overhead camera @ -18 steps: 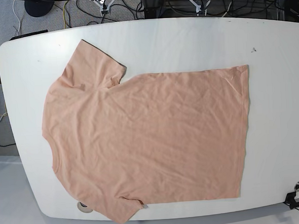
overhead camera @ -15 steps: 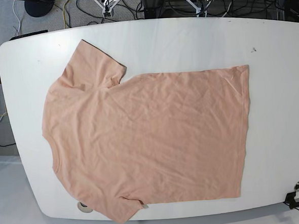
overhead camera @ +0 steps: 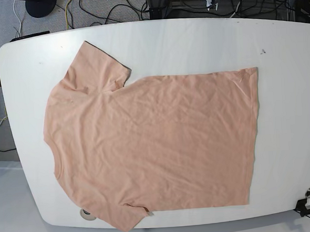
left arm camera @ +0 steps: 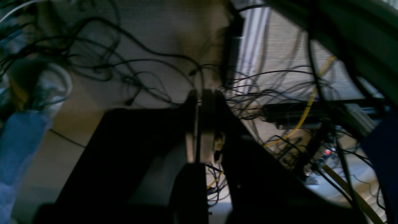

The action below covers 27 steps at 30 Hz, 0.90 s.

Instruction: Fold the T-shirt properly

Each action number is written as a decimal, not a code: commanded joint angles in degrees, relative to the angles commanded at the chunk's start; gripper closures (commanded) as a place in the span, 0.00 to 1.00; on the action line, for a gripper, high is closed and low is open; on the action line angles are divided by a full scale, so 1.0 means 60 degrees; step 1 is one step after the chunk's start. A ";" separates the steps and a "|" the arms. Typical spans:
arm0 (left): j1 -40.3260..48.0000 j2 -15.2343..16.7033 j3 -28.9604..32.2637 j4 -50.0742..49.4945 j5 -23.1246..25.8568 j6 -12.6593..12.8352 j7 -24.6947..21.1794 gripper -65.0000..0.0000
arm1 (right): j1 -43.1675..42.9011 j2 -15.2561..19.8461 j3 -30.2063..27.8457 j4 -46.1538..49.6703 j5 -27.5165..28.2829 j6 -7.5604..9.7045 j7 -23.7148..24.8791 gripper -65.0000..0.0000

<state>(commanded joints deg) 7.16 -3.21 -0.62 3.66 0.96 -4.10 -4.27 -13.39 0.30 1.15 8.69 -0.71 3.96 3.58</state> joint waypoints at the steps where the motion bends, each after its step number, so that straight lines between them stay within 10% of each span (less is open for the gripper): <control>1: 0.0207 -0.0067 0.0007 0.0125 -0.0021 0.0006 -0.0159 0.99 | -0.0219 0.0050 0.0004 0.0140 0.0031 0.0016 0.0016 1.00; 11: 0.3264 -0.0827 -0.0117 0.3434 0.0405 -0.0472 -0.1562 1.00 | -0.3357 0.0863 0.0069 0.3287 0.0155 0.1049 0.1234 1.00; 12: 0.2856 -0.0765 -0.0078 0.2872 0.0198 -0.0455 -0.2172 1.00 | -0.2112 0.0450 0.0008 0.1755 0.0074 0.0625 0.0734 1.00; 27: 0.6265 -0.1709 -0.0056 0.7867 0.0395 -0.0648 -0.1894 1.00 | -0.5267 0.1113 0.0253 0.6834 -0.0018 0.0777 0.0437 1.00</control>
<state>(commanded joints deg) 44.75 -13.46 -0.96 50.86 3.33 -7.99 -15.63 -44.99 6.98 2.67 49.70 -0.81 8.63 6.20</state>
